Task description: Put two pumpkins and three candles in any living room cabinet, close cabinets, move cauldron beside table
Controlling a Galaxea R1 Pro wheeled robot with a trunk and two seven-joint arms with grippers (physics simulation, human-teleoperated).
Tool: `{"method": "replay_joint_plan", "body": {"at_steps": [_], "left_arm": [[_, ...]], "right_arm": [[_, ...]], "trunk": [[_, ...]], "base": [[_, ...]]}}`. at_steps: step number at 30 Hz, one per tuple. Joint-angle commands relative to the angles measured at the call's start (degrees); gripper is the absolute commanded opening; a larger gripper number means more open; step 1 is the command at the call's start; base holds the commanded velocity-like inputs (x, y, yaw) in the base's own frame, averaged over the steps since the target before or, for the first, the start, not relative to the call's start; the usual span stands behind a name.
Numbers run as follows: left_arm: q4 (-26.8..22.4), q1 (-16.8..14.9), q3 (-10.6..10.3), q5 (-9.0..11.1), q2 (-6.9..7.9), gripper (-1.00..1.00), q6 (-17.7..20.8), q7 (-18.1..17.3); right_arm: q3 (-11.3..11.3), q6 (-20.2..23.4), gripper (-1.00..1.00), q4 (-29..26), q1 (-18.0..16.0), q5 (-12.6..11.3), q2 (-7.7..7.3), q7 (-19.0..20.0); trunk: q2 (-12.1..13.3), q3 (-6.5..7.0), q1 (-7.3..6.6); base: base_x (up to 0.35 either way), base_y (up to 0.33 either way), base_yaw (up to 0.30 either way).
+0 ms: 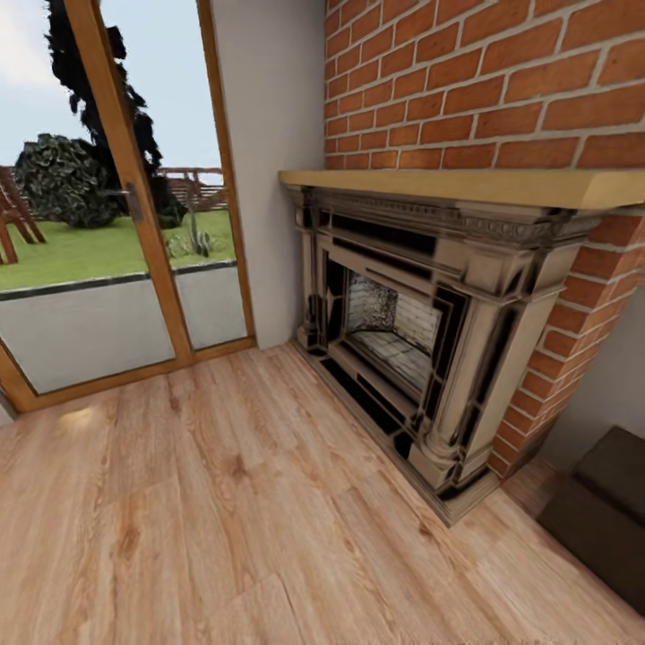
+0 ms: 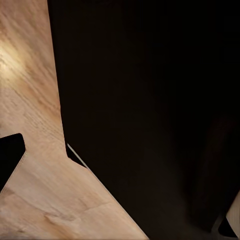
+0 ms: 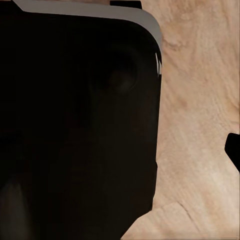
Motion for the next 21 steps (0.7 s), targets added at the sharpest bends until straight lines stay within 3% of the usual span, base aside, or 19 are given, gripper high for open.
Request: {"method": "replay_joint_plan", "body": {"at_steps": [1, 21], "left_arm": [[0.00, 0.00, 0.00, 0.02, 0.00, 1.00, 0.00, 0.00], [0.00, 0.00, 0.00, 0.02, 0.00, 1.00, 0.00, 0.00]], "right_arm": [[0.00, -0.01, 1.00, 0.00, 0.00, 0.00, 0.00, 0.00], [0.00, -0.02, 1.00, 0.00, 0.00, 0.08, -0.04, 0.03]], "trunk": [[0.00, -0.03, 0.00], [0.00, -0.52, 0.00]], "base": [[0.000, 0.000, -0.273], [0.000, 0.000, -0.279]]}}
